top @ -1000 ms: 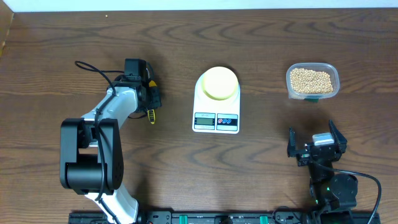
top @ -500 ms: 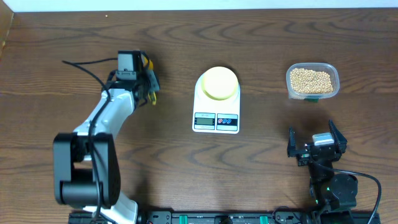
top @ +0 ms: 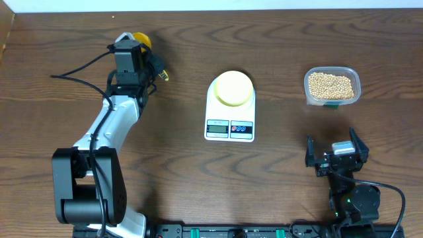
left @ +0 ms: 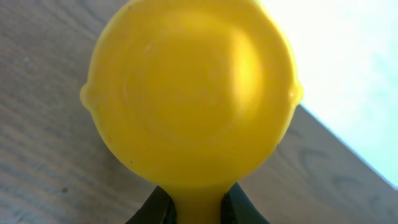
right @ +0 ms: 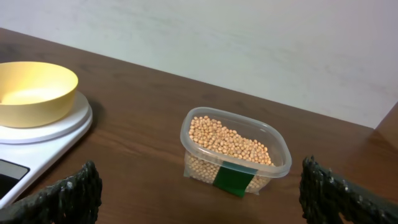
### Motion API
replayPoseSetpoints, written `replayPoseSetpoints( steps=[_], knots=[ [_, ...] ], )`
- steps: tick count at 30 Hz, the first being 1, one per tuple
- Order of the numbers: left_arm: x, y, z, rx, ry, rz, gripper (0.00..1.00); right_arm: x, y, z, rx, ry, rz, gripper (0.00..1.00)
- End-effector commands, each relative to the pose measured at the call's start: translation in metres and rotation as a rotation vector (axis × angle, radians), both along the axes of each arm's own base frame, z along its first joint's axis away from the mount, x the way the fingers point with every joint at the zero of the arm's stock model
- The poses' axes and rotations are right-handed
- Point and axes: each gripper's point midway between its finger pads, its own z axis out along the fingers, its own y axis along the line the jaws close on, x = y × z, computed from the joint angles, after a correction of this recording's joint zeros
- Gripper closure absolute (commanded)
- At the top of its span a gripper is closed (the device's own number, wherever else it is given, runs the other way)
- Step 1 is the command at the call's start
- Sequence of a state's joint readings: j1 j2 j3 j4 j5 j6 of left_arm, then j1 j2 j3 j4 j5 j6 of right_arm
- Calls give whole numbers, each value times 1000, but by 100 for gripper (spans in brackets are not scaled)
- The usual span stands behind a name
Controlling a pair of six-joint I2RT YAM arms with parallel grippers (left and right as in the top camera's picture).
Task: Scoop item into bowl and weigh 50g on scale
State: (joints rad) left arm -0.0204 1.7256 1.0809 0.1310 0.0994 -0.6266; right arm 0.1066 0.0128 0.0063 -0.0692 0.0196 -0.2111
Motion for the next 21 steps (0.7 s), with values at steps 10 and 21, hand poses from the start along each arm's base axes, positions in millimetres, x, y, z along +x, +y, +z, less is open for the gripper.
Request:
replayPoseSetpoints(
  steps=[10, 21],
  knots=[
    [18, 2, 36, -45, -142, 30, 86, 0, -3, 6, -4, -26, -16, 1],
    [22, 1, 45, -201, -171, 114, 90, -2, 2, 85, -223, -364, -10, 1]
  ],
)
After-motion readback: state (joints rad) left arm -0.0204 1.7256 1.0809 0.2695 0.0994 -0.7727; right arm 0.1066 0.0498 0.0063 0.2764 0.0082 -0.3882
